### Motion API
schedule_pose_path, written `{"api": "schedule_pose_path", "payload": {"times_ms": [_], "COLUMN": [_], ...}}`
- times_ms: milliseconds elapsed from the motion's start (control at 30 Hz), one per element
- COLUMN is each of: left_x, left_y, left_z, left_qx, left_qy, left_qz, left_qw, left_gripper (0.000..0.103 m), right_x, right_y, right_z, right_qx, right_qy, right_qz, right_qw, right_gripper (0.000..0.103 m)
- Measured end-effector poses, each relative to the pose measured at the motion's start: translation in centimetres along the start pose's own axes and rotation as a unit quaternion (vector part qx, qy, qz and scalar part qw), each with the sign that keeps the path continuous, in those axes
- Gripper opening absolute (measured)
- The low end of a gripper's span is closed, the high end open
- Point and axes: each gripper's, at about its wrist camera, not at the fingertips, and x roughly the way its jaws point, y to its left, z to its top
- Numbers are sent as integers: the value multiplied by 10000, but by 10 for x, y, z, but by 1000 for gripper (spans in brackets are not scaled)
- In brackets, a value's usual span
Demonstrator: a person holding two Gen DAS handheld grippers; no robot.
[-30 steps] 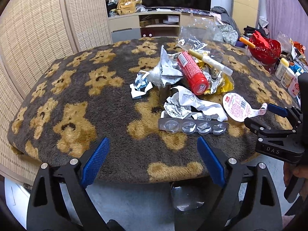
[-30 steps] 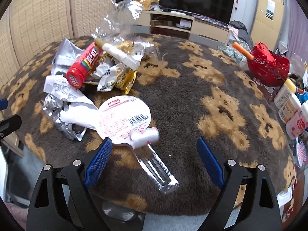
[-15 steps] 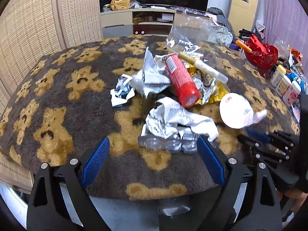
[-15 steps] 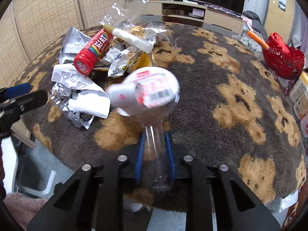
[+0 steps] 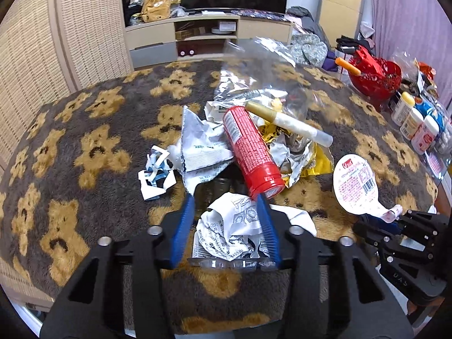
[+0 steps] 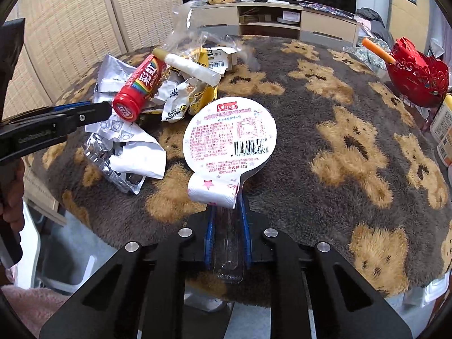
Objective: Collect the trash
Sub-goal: 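Grasp the clear plastic lid with the right tool while the left tool grasps crumpled white paper, then lower both held items into the metal bin and open both tools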
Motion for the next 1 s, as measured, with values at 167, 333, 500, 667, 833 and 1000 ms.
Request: {"api": "schedule_pose_path", "payload": {"times_ms": [167,333,500,667,833,1000], "left_x": [4,-2,-11,-26,-45,-73], "left_y": [0,-2,-6,-10,-16,-23], "left_z": [-1,-1,-1,1,-3,-20], "left_qx": [60,83,91,71,123,122], "left_qy": [50,-26,-129,-299,-425,-540], "left_qz": [-71,-136,-206,-283,-337,-399], "left_qw": [9999,9999,9997,9991,9985,9977], "left_gripper": [18,7,5,3,2,2], "right_x": [7,5,-2,-16,-28,-54], "right_y": [0,0,-3,-10,-14,-6], "right_z": [0,0,-2,-3,-9,-23], "right_qx": [70,51,66,187,253,366], "right_qy": [100,88,10,-138,-173,-297], "right_qz": [17,4,32,28,-21,68], "right_qw": [9999,9999,10000,9997,9995,9989], "right_gripper": [21,19,18,18,18,18]}}
